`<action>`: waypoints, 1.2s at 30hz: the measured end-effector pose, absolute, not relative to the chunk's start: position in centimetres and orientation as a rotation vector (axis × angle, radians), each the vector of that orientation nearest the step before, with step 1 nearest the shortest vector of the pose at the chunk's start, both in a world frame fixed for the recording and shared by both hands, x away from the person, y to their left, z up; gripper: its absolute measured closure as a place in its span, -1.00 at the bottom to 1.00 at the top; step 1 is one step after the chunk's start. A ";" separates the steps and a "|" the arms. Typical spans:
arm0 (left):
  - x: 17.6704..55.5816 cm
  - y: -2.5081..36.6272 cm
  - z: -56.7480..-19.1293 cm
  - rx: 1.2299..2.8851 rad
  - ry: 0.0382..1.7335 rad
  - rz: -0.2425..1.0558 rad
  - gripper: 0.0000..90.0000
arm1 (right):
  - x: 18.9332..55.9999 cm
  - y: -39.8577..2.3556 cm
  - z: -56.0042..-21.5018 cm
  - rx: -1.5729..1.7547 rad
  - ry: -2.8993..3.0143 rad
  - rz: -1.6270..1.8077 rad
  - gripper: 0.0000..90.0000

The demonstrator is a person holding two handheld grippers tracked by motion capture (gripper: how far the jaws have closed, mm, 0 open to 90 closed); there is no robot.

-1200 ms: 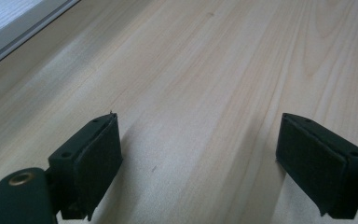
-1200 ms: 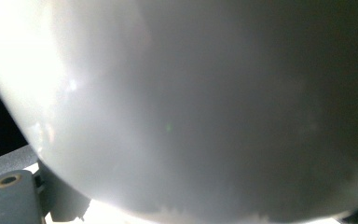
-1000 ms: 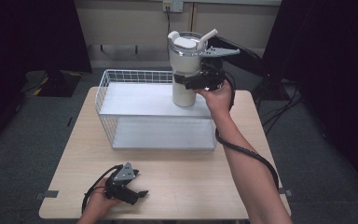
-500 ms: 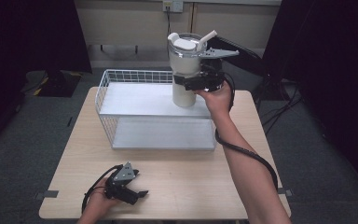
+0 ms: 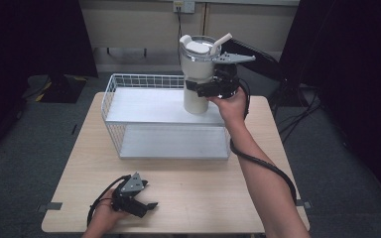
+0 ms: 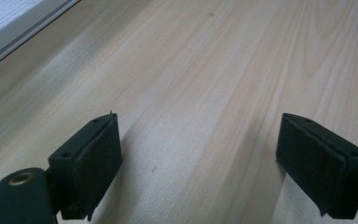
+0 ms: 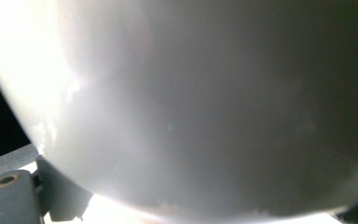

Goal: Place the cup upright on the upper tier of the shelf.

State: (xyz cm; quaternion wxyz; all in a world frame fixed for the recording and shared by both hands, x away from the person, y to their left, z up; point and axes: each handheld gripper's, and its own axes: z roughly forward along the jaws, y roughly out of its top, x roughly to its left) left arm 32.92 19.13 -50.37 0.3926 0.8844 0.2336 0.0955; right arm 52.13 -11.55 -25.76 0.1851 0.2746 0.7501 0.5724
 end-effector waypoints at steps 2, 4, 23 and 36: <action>32.9 19.1 -50.4 2.246 0.592 0.244 -0.70 | 52.1 -11.6 -25.9 0.771 2.107 1.619 -0.81; 32.9 19.1 -50.4 2.245 0.593 0.243 -0.70 | 52.1 -11.6 -26.1 0.765 2.096 1.637 -0.81; 32.9 19.1 -50.4 2.244 0.593 0.243 -0.70 | 50.3 -12.6 -27.8 0.825 2.165 1.491 -0.80; 32.9 19.1 -50.4 2.248 0.594 0.249 -0.70 | 44.1 -14.4 -30.5 0.646 2.295 1.570 -0.73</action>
